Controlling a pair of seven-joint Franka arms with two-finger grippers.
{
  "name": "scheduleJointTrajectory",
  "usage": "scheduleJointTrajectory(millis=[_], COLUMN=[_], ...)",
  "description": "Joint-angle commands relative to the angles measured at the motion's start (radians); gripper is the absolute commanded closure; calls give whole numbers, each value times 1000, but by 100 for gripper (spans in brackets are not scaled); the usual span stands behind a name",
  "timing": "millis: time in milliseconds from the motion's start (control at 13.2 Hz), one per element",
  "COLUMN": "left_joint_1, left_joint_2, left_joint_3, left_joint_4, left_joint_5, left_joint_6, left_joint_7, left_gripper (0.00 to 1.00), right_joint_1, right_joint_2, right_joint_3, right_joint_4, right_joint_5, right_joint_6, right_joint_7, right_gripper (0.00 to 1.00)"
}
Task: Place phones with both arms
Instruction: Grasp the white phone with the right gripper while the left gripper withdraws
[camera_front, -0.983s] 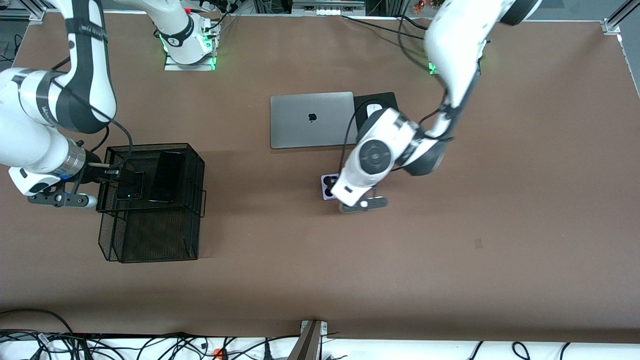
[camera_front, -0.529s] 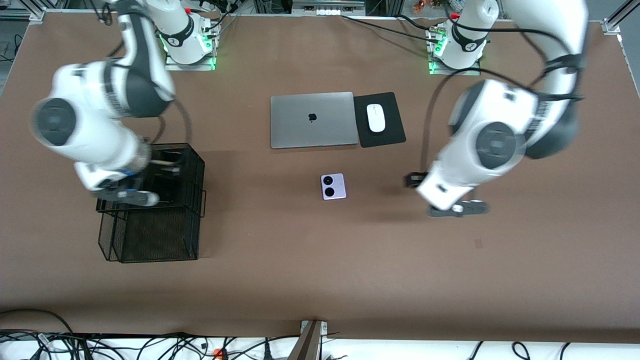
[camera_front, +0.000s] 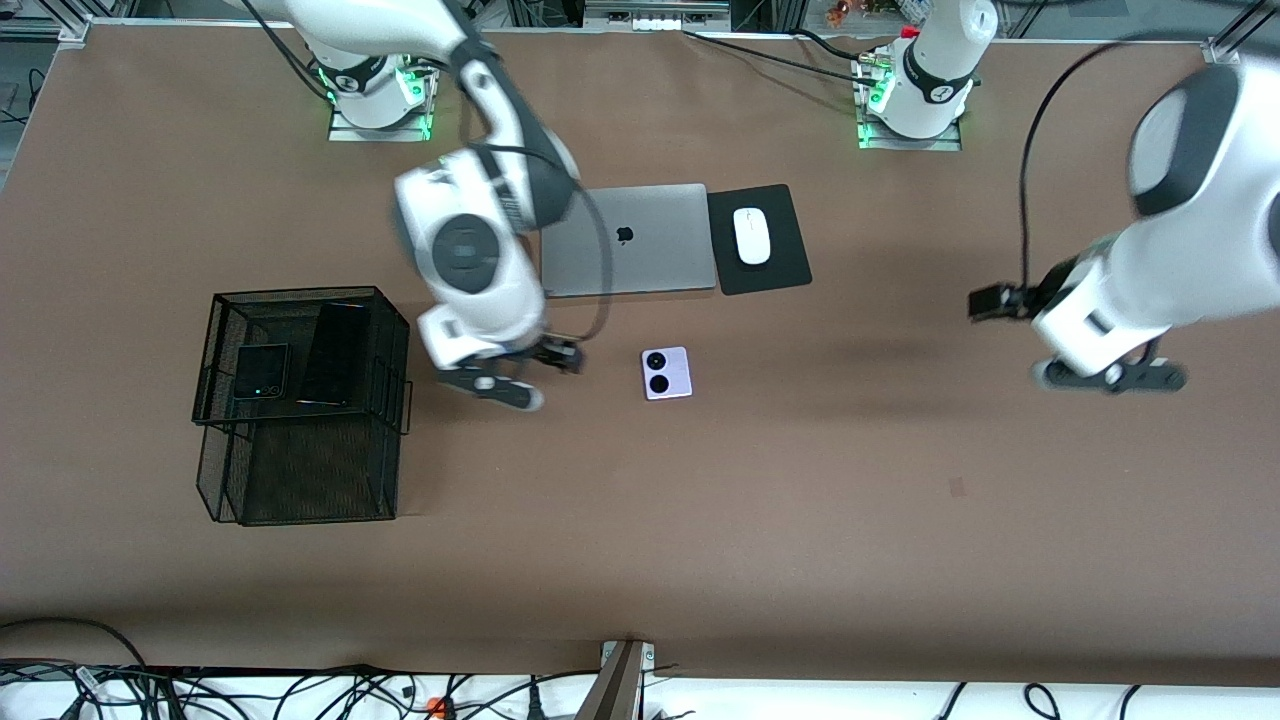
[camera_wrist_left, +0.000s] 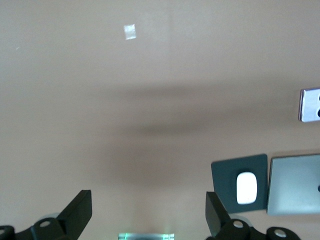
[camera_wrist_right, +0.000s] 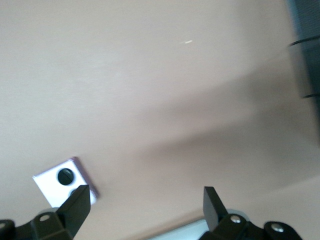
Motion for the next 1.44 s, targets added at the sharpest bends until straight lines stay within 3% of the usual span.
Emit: scheduleJointTrajectory(millis=[0,302,454,983,1361], left_joint_1=[117,104,27,43,41], left_joint_2=[-121,-371,-373,-358,-338], left_joint_3=[-56,-33,89,70,68], left_joint_4=[-98,-415,-419,-405,-374], left_joint_5=[-1,15,-7,-9,-11], left_joint_6=[3,316,316,300,292], left_joint_7=[19,2,16,27,27], left_gripper=[0,0,0,0,0], right_joint_1=[77,118,118,120,120], right_joint_2=[112,202,225,327,344], right_joint_3=[-5,35,50,52,70], right_joint_4=[101,185,187,182,184], right_joint_5=[-28,-41,-54,-61,-61], right_joint_6=[64,158,204,308,339], right_joint_7=[81,21,-96,-97,-66], right_gripper=[0,0,0,0,0])
